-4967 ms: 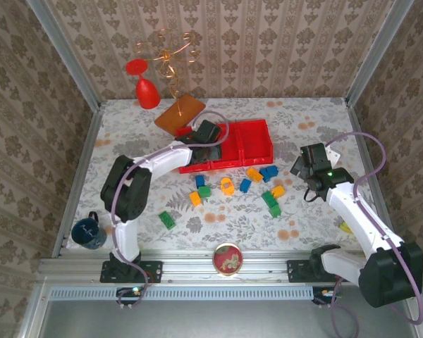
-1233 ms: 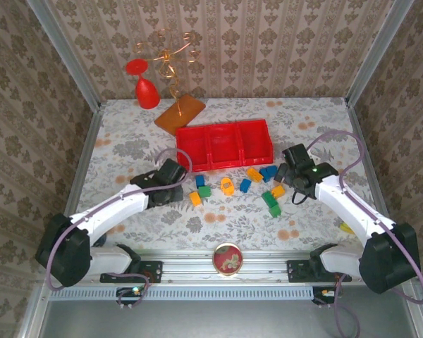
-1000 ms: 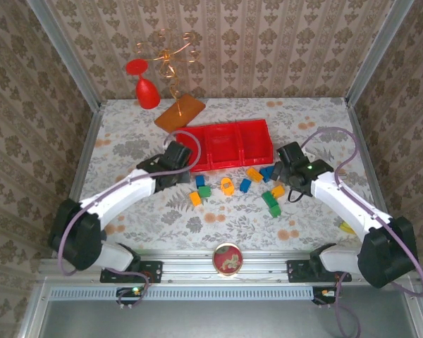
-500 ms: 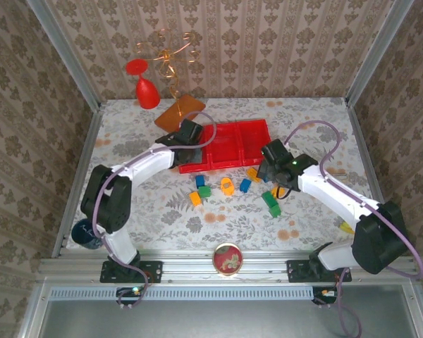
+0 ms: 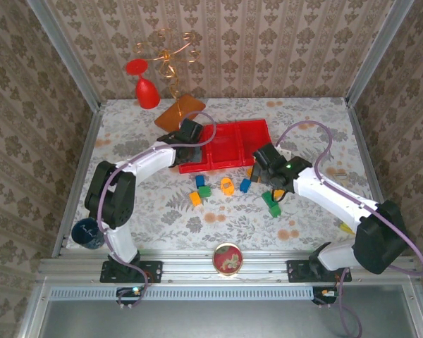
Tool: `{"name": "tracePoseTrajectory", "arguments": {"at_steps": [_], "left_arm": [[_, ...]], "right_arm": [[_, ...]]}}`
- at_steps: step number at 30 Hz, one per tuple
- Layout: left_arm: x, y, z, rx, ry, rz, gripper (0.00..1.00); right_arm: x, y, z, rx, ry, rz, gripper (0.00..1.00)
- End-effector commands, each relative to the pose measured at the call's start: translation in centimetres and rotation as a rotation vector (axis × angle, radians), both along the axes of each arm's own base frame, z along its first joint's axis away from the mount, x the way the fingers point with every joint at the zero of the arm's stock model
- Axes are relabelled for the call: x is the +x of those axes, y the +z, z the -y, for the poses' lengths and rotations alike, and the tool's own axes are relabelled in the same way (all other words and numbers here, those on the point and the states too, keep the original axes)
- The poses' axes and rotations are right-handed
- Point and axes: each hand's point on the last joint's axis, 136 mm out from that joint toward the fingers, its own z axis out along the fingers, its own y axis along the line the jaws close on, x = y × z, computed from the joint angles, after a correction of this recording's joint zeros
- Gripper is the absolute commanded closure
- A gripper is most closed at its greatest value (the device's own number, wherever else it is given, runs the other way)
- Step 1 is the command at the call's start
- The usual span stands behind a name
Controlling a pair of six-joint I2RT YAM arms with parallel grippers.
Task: Sort the legos into containers by color
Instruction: Place the lego in the container.
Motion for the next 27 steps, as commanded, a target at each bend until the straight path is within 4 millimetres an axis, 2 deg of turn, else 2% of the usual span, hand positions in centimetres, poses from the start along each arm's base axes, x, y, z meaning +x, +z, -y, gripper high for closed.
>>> {"name": "tracePoseTrajectory", "arguments": {"at_steps": [1,8,13,19,22,25,27], "left_arm": [[0.2,1.5,-0.4,-0.014,0.028,0.033,0.55],[0.1,3.0,-0.5,-0.045,0.041,0.059,0.45],[-0.3,4.8,-0.7,-0.076,0.051,0.097,0.37],[-1.3,7.2,-1.8,-0.109,0.074,0.158,0.21],[-2.2,8.0,-2.7,-0.118,0.086,0.192,0.12],[-3.2,8.4,-4.3,-0.106,0.114,0.238,0.01],[-4.2,8.2,-5.9,-0.089,0.152,0.260,0.00]], "right_arm": [[-0.1,0.1,0.5,-0.034,-0.028,0.007,0.00],[-0.1,0.8,0.0,-0.032,-0.011,0.028,0.00],[-0.5,1.2,-1.1,-0.017,0.017,0.042,0.00],[-1.3,1.5,-4.3,0.025,0.089,0.033,0.01],[-1.8,0.8,-6.4,0.021,0.140,0.001,0.04],[-2.4,0.6,-8.8,0.042,0.193,-0.028,0.08],[-2.8,0.4,-10.4,0.050,0.230,-0.047,0.10]]}}
